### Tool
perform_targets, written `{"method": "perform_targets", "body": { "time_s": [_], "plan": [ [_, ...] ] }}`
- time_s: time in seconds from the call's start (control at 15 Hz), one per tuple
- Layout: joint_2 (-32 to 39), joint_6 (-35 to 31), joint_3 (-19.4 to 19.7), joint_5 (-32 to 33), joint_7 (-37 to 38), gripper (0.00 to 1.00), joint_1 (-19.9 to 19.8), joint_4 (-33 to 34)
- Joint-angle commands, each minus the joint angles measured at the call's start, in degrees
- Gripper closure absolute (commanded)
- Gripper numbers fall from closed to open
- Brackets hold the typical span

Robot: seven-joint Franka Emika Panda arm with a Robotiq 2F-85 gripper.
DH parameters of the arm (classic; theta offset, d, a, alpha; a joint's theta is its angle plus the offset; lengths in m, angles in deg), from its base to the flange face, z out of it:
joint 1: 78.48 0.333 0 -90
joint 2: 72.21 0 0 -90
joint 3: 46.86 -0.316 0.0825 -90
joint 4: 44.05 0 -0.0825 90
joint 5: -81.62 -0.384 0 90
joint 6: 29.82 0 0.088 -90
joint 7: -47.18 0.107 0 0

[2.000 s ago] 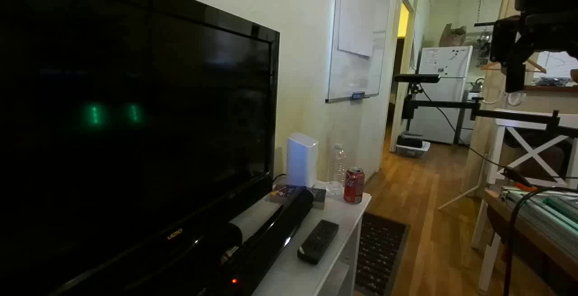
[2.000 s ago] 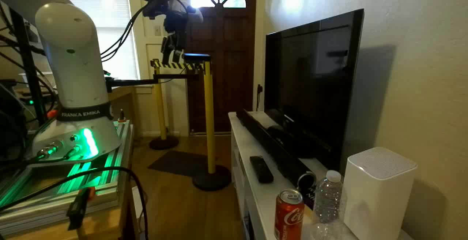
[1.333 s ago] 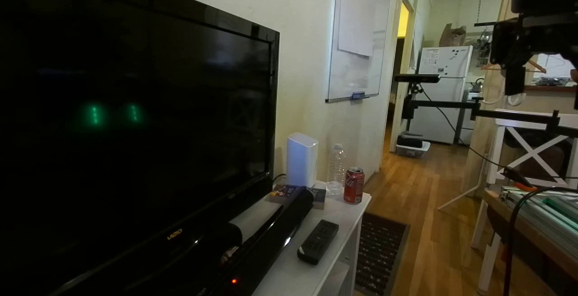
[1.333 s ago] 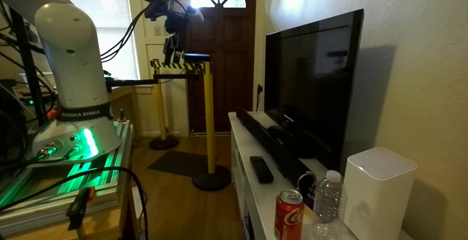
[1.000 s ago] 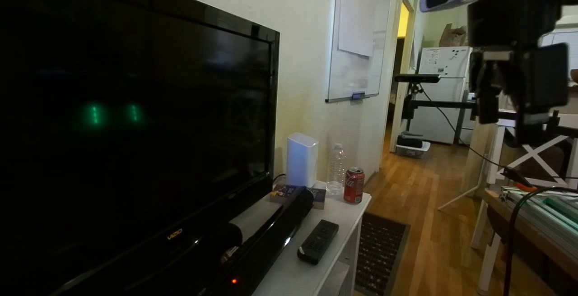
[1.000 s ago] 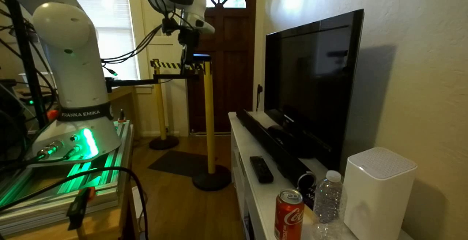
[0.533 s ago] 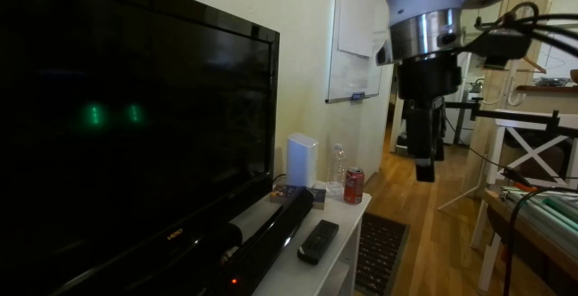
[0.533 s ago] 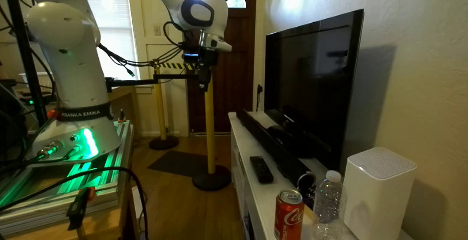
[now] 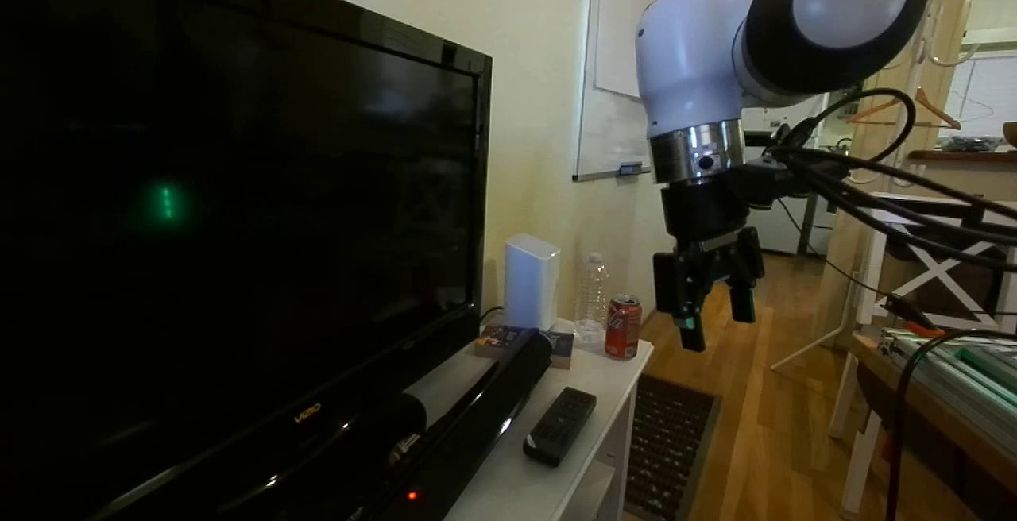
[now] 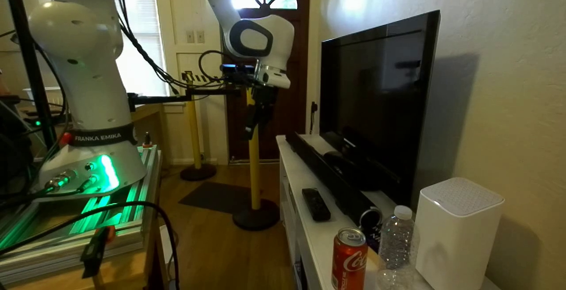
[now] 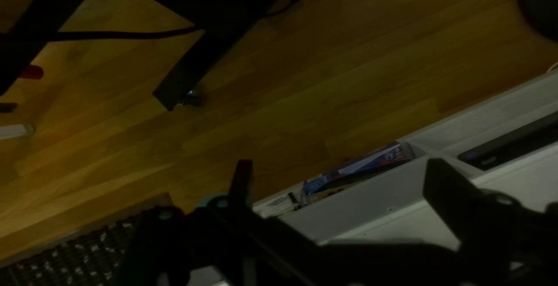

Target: Twist around the remote

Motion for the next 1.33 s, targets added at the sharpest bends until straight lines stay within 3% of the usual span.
{"method": "perform_targets", "body": {
  "time_s": [0.0, 0.2, 0.8, 1.27],
  "plan": [
    [-0.09, 0.11, 0.65, -0.03, -0.04, 0.0, 0.89, 0.07],
    [-0.48, 0.11, 0.38, -0.02, -0.01, 0.0, 1.17, 0.08],
    [20.45, -1.55, 3.14, -9.89, 19.31, 0.0, 1.61, 20.19],
    [32.16, -14.2, 2.23, -23.74, 24.57, 0.0, -0.7, 23.26]
  ]
}}
